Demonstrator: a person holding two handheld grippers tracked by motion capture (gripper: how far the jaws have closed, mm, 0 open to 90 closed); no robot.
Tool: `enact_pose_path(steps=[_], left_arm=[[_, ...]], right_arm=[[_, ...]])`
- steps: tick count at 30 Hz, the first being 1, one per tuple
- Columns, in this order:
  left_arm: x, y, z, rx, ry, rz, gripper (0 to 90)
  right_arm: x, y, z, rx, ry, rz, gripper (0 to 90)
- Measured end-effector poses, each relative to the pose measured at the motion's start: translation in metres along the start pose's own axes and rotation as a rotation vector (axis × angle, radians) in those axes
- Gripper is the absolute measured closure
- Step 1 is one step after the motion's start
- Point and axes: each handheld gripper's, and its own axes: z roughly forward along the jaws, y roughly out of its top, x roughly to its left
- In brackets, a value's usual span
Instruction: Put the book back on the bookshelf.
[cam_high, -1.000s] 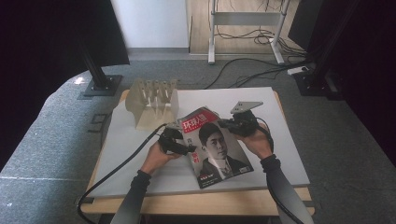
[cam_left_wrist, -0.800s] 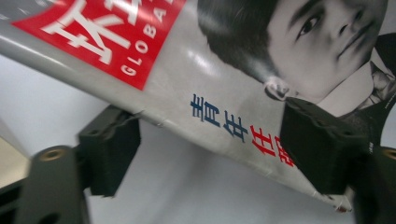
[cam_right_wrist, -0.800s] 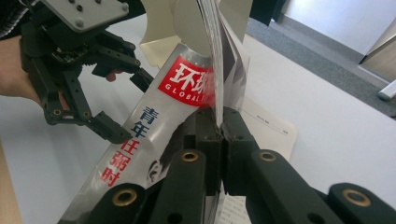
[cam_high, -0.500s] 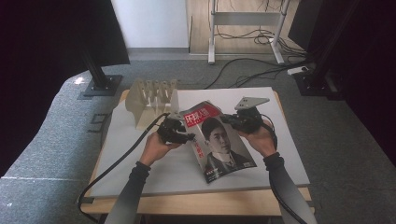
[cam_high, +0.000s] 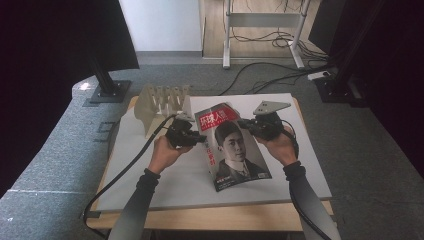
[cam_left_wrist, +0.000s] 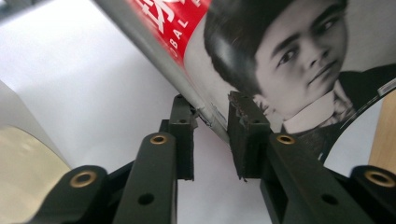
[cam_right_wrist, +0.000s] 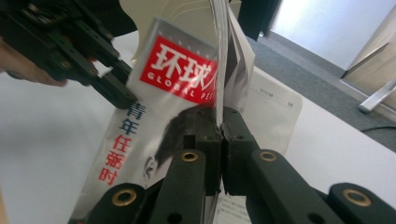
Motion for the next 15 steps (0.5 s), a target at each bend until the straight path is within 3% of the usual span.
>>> enact_pose_path(steps=[10,11,12,15], left_arm=[[-0.011,0.012,-0.028,-0.104,0.107,0.101,82.0],[-0.015,0.013,-0.034,-0.132,0.145,0.135,83.1],[-0.017,0.013,-0.036,-0.140,0.156,0.150,83.7],[-0.022,0.011,-0.038,-0.138,0.154,0.185,84.1]], right_arm=[[-0.008,-0.001,-0.002,-0.052,-0.066,0.022,85.5],[-0.008,-0.002,-0.002,-0.063,-0.075,0.024,85.5],[-0.008,-0.002,-0.002,-0.066,-0.078,0.026,85.6],[-0.009,-0.007,-0.001,-0.059,-0.084,0.027,85.9]])
